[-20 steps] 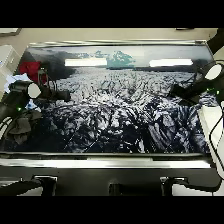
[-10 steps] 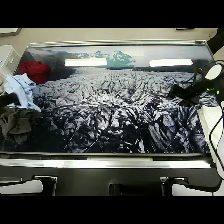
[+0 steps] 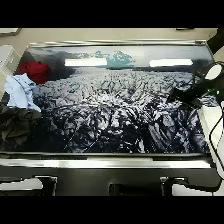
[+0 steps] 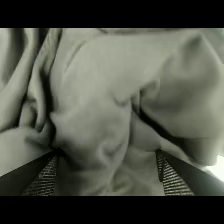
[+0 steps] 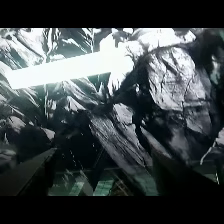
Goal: Fold the clothes and pants, and hang the long-sleeved shirts on hangers.
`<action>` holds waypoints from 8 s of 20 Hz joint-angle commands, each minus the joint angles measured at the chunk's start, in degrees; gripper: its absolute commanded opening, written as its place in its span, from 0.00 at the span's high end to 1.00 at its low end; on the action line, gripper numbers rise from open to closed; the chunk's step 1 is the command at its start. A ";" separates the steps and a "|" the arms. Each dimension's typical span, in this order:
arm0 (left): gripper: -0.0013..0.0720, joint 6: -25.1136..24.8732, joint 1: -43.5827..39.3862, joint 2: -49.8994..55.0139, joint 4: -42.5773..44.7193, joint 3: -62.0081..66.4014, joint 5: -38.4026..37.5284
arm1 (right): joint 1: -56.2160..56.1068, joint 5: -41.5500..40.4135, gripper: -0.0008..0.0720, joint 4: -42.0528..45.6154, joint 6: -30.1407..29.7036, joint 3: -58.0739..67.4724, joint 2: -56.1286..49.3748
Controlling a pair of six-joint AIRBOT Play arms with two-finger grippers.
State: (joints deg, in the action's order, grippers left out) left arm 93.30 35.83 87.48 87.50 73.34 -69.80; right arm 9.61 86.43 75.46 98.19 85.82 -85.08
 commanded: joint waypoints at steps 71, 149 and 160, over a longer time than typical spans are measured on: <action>0.94 -14.45 -43.25 -6.69 -34.82 -11.65 8.81 | -23.52 -18.27 0.93 -17.00 -13.16 -28.50 4.42; 0.94 -14.97 -14.16 -40.54 -45.72 24.13 19.58 | -3.74 -30.47 0.93 3.02 -4.22 7.10 39.32; 0.94 -7.87 -17.46 -48.61 -38.29 19.19 5.22 | -3.74 1.75 0.93 -1.29 1.38 5.33 45.05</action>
State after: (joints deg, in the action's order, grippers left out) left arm 81.89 18.41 39.18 44.80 95.50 -55.79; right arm 5.80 68.42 73.60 96.20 92.23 -37.74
